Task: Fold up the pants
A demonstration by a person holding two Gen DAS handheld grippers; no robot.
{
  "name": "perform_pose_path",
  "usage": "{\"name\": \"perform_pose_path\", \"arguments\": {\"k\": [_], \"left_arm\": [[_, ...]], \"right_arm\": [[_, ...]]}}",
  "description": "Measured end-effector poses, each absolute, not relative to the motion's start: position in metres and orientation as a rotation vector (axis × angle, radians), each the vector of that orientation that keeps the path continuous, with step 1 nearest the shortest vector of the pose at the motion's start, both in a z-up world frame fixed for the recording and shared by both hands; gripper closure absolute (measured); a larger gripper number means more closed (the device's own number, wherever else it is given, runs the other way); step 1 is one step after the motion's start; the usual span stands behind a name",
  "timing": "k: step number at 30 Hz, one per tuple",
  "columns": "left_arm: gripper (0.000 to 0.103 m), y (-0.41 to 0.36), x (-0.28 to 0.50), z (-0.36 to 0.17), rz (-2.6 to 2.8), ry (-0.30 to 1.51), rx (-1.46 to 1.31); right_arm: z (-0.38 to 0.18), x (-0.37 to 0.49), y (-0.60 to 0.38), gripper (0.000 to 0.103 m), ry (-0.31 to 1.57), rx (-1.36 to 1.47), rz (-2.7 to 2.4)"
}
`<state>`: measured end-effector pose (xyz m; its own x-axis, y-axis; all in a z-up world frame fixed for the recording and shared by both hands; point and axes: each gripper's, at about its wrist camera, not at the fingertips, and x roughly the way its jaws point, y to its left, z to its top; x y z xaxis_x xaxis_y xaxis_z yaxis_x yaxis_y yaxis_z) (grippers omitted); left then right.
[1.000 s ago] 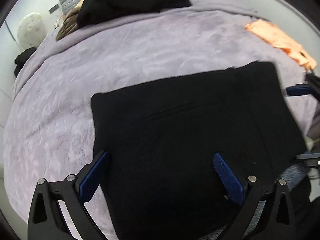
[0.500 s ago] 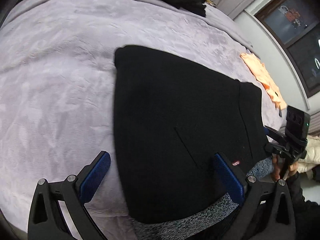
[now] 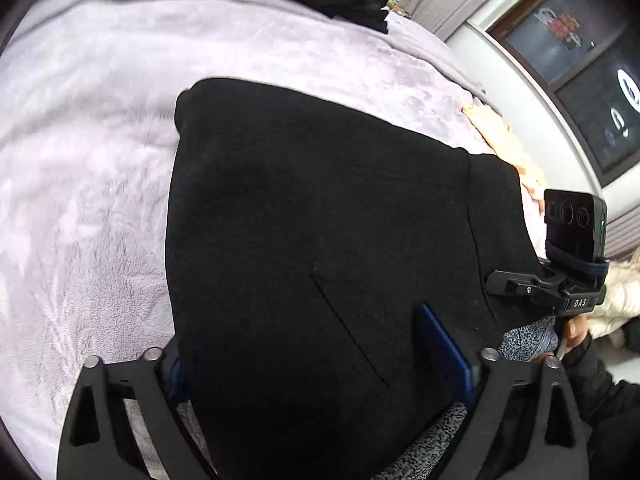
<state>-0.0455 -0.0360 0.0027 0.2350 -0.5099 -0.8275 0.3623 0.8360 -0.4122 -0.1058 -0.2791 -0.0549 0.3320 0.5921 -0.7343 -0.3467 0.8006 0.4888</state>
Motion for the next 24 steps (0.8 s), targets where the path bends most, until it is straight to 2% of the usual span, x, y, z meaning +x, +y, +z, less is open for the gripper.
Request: {"name": "perform_pose_path", "arguments": {"k": [3, 7, 16, 24], "left_arm": [[0.022, -0.036, -0.05, 0.01, -0.571, 1.185, -0.152], [0.031, -0.036, -0.058, 0.031, -0.543, 1.163, -0.171], [0.031, -0.1, -0.044, 0.07, -0.589, 1.123, -0.186], [0.031, -0.174, -0.013, 0.069, -0.638, 1.165, -0.176]], "right_arm": [[-0.05, -0.111, -0.277, 0.038, 1.053, 0.241, 0.617], [-0.031, -0.116, -0.276, 0.046, 1.012, 0.216, 0.64], [0.023, -0.118, -0.319, 0.046, 0.931, 0.146, 0.578], [0.052, -0.11, -0.39, 0.046, 0.935, 0.143, 0.487]]}}
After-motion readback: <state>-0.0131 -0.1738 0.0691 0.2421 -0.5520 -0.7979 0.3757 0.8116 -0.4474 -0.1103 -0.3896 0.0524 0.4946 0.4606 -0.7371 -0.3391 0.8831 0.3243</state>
